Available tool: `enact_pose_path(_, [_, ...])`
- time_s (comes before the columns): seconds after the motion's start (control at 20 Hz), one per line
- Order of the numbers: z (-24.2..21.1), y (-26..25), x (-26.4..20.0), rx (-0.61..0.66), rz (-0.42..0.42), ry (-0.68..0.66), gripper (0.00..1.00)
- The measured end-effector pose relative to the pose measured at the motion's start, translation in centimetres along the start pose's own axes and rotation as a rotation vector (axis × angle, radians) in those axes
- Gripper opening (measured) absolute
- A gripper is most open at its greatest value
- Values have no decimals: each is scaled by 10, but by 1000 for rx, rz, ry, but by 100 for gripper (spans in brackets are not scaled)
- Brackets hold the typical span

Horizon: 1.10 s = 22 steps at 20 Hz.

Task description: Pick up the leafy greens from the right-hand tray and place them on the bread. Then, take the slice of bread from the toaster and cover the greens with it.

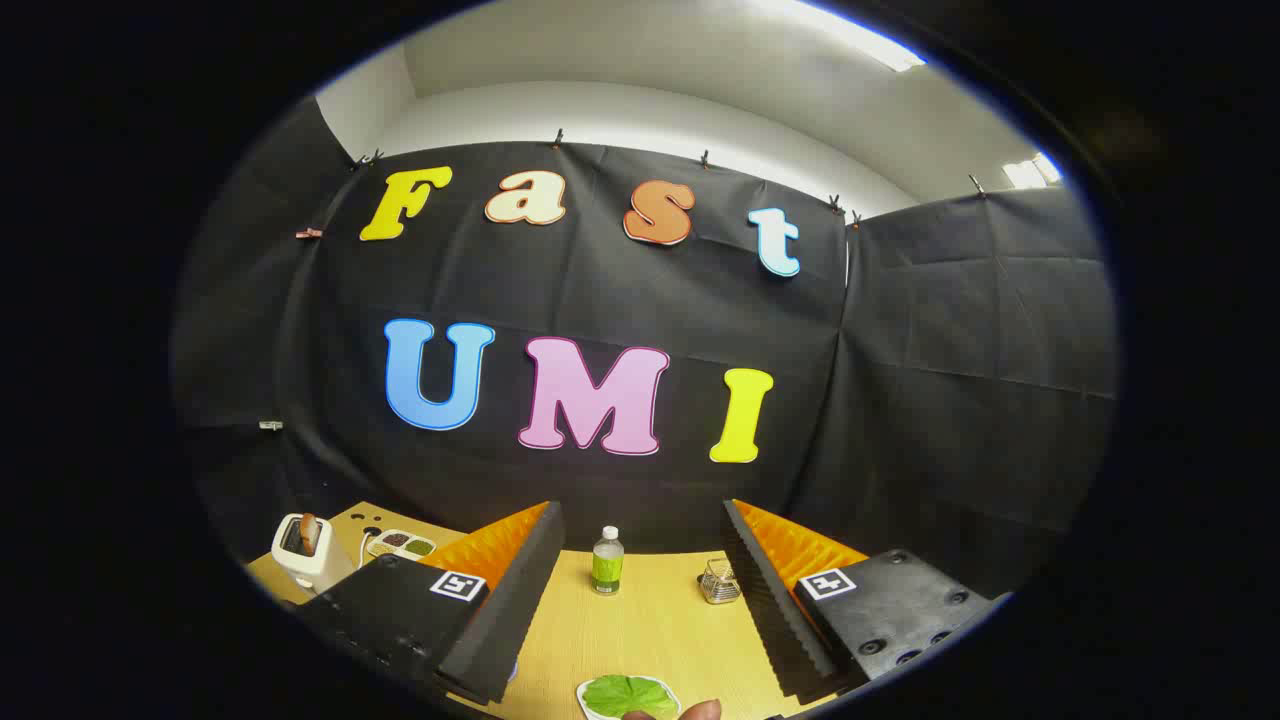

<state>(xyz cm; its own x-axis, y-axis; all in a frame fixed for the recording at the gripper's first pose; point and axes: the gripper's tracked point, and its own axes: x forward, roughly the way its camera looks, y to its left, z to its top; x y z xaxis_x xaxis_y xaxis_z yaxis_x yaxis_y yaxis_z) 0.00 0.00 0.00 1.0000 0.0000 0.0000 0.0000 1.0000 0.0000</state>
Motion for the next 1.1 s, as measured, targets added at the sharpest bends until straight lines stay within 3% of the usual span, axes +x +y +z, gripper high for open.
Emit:
enact_pose_path(0.9, [-2,6,-2,-7,20,4,98])
enact_pose_path(1.1, [-26,9,0,-20,62,68,97])
